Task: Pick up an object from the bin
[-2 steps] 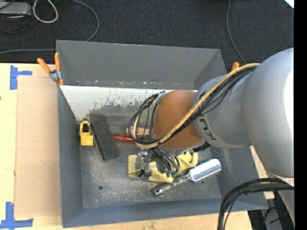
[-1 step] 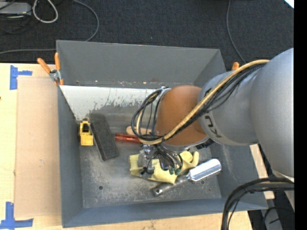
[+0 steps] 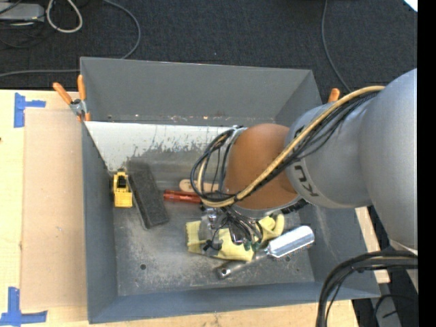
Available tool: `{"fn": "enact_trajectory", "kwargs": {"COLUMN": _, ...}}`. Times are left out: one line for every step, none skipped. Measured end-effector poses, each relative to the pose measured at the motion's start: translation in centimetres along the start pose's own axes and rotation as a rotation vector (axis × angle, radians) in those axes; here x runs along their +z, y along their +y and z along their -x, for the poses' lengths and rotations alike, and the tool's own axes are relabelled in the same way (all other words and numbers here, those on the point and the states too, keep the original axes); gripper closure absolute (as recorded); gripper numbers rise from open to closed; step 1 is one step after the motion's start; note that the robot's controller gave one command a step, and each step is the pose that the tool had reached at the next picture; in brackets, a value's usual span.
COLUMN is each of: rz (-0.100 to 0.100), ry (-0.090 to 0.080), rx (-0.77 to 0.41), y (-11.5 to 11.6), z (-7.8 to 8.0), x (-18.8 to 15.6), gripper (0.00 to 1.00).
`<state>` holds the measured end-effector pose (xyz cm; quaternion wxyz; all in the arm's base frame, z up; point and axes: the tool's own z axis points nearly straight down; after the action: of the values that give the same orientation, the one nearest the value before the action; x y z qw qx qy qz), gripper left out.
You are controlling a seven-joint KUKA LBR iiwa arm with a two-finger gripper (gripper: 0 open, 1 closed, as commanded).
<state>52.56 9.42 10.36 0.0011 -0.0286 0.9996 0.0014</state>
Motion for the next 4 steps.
{"fn": "enact_trajectory", "kwargs": {"rz": 0.000, "ry": 0.000, "rx": -0.076, "y": 0.0, "z": 1.9, "x": 3.1, "gripper": 1.00}}
{"fn": "enact_trajectory", "kwargs": {"rz": 0.000, "ry": 0.001, "rx": 0.009, "y": -0.3, "z": 0.7, "x": -6.9, "gripper": 1.00}}
{"fn": "enact_trajectory", "kwargs": {"rz": 0.000, "ry": 0.007, "rx": -0.048, "y": -0.3, "z": 2.4, "x": 2.8, "gripper": 1.00}}
{"fn": "enact_trajectory", "kwargs": {"rz": 0.001, "ry": -0.017, "rx": 0.063, "y": -4.4, "z": 0.1, "x": -4.5, "gripper": 1.00}}
